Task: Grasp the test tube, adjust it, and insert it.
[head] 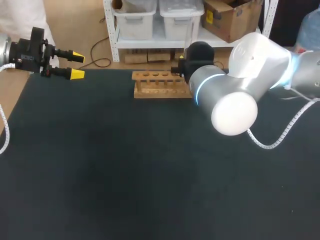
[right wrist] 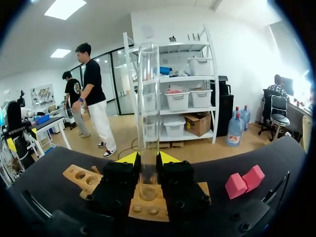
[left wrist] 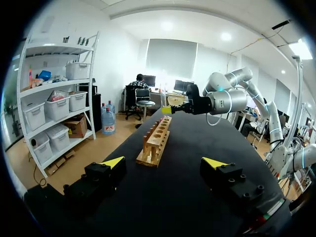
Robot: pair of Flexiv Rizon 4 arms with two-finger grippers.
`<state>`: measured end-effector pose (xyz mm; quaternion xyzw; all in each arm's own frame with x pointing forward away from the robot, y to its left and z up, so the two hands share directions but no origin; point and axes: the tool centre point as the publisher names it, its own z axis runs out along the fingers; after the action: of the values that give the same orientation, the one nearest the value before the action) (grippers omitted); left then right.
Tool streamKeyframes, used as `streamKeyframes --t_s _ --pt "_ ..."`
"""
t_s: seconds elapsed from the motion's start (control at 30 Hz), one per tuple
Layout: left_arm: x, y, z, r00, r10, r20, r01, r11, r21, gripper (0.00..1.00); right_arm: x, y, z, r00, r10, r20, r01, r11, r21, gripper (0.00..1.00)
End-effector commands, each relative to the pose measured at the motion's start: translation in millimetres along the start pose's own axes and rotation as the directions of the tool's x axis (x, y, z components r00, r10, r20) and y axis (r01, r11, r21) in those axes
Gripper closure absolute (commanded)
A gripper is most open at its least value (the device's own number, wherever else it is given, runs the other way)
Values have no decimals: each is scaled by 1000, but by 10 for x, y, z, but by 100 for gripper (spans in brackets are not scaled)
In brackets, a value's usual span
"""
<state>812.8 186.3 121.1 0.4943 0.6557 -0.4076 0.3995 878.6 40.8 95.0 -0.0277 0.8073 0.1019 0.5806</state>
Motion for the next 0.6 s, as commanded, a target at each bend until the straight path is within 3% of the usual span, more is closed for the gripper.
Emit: streamKeyframes --t_s 0.03,0.3,0.37,0.43,0.6 --pt "11 -6 0 1000 3 3 -3 1000 -1 0 44 -23 49 1000 -3 -9 3 1000 -23 100" --pt "11 -6 0 1000 3 3 -3 1000 -1 0 167 -15 25 999 -8 -43 7 1000 -24 96" --pt "11 -6 0 1000 3 3 -3 1000 -1 0 196 -9 11 999 -6 -53 4 1000 -25 85" --pt "11 -6 0 1000 3 3 -3 1000 -1 0 216 -2 0 998 -4 -59 3 1000 -25 67" --pt "11 -6 0 1000 3 3 -3 1000 -1 0 231 12 -19 998 0 -67 -2 1000 -25 61"
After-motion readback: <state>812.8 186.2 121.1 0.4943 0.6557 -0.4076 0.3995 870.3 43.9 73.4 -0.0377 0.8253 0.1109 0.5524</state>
